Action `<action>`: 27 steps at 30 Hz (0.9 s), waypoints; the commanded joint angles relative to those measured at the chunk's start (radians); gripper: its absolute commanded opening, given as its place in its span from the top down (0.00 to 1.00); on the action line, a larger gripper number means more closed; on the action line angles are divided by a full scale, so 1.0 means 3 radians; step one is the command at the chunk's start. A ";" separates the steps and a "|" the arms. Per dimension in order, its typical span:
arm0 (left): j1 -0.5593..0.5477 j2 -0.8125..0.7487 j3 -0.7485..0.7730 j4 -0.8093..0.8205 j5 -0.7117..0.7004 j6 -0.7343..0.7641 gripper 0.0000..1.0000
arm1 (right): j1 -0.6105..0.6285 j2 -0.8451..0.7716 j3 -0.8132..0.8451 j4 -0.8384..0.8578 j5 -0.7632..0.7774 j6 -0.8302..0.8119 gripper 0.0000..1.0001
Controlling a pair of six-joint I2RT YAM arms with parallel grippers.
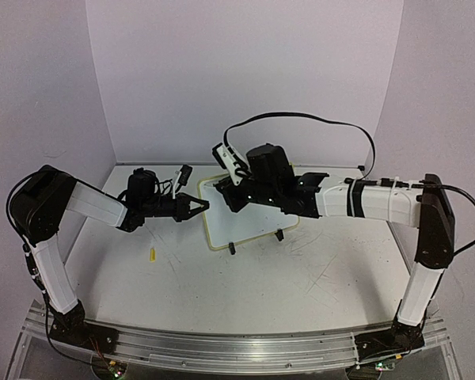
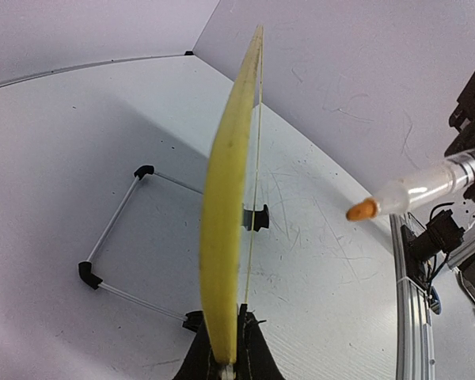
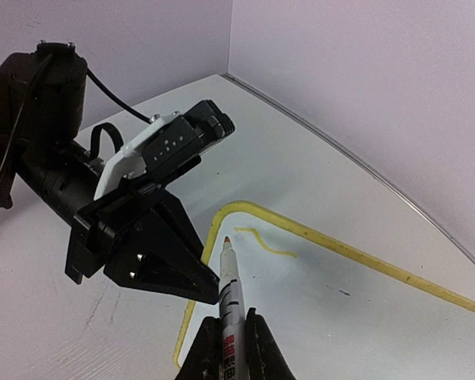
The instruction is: Write a sentence on the whiteboard
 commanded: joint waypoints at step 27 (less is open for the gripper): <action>0.0026 -0.0071 0.0054 -0.0246 -0.0299 0.0235 1.00 | 0.0004 0.0242 0.0355 -0.0034 0.0193 0.0020 1.00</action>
